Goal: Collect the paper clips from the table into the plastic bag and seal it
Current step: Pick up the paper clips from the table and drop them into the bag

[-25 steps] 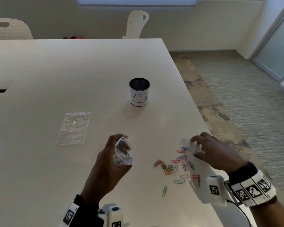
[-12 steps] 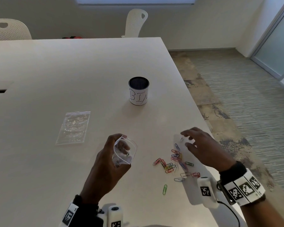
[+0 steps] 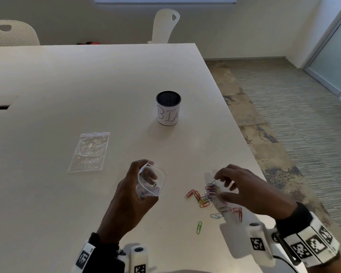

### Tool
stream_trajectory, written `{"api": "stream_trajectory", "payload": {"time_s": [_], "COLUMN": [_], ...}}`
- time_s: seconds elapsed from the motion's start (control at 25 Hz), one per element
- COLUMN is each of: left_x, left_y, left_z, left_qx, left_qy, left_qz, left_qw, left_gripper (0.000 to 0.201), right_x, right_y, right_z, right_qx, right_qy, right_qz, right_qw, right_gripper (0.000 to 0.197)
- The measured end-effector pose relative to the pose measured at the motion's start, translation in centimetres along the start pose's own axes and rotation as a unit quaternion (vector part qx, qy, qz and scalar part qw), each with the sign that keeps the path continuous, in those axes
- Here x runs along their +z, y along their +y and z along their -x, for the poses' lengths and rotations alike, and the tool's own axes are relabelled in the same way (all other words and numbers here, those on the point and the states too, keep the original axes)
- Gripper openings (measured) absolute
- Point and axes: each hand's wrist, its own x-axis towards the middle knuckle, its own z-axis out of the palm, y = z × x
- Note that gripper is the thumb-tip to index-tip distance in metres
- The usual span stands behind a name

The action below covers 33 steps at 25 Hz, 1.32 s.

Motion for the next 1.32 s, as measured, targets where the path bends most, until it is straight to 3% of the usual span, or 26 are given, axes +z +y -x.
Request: {"api": "stream_trajectory", "payload": {"time_s": [0.12,0.2,0.44,0.52,0.64,0.72,0.8,1.12,1.2,1.32], "left_x": [0.0,0.0,0.1,0.2,0.1,0.1,0.1,0.1,0.1,0.0], "left_y": [0.0,-0.1,-0.2,-0.1,-0.1,-0.2,-0.2,-0.2,-0.3,-0.4], "left_z": [0.0,0.0,-0.1,0.0,0.1,0.2,0.2,0.4,0.5,0.5], "left_qx": [-0.001,0.000,0.000,0.000,-0.004,-0.005,-0.006,-0.006,-0.003,-0.004], "left_qy": [0.000,-0.001,0.001,0.002,0.002,0.004,0.005,0.005,0.007,0.009], "left_qz": [-0.002,-0.003,-0.009,-0.009,-0.010,-0.009,-0.009,-0.011,-0.010,-0.005], "left_qw": [1.000,1.000,1.000,1.000,1.000,1.000,1.000,1.000,1.000,1.000], "left_gripper": [0.069,0.069,0.070,0.070,0.070,0.070,0.069,0.072,0.072,0.071], "right_x": [-0.2,1.0,4.4,4.4,3.5,2.9,2.9,4.1,4.5,4.4], "right_y": [-0.2,-0.1,-0.4,-0.9,-1.3,-1.5,-2.1,-3.9,-4.1,-3.8], "right_z": [1.6,2.2,0.6,0.0,-0.1,0.0,-0.1,-1.8,-2.2,-2.8], "right_qx": [0.108,0.161,0.151,0.119,0.091,0.092,0.075,0.019,0.013,0.006], "right_qy": [-0.040,-0.068,0.037,0.070,0.070,0.031,0.001,0.064,0.078,0.091], "right_qz": [0.095,0.107,-0.035,-0.088,-0.097,-0.010,0.047,0.060,0.071,0.058], "right_qw": [0.989,0.979,0.987,0.987,0.989,0.995,0.996,0.996,0.994,0.994], "right_gripper": [0.073,0.078,0.041,0.041,0.068,0.098,0.109,0.020,0.012,0.015]}}
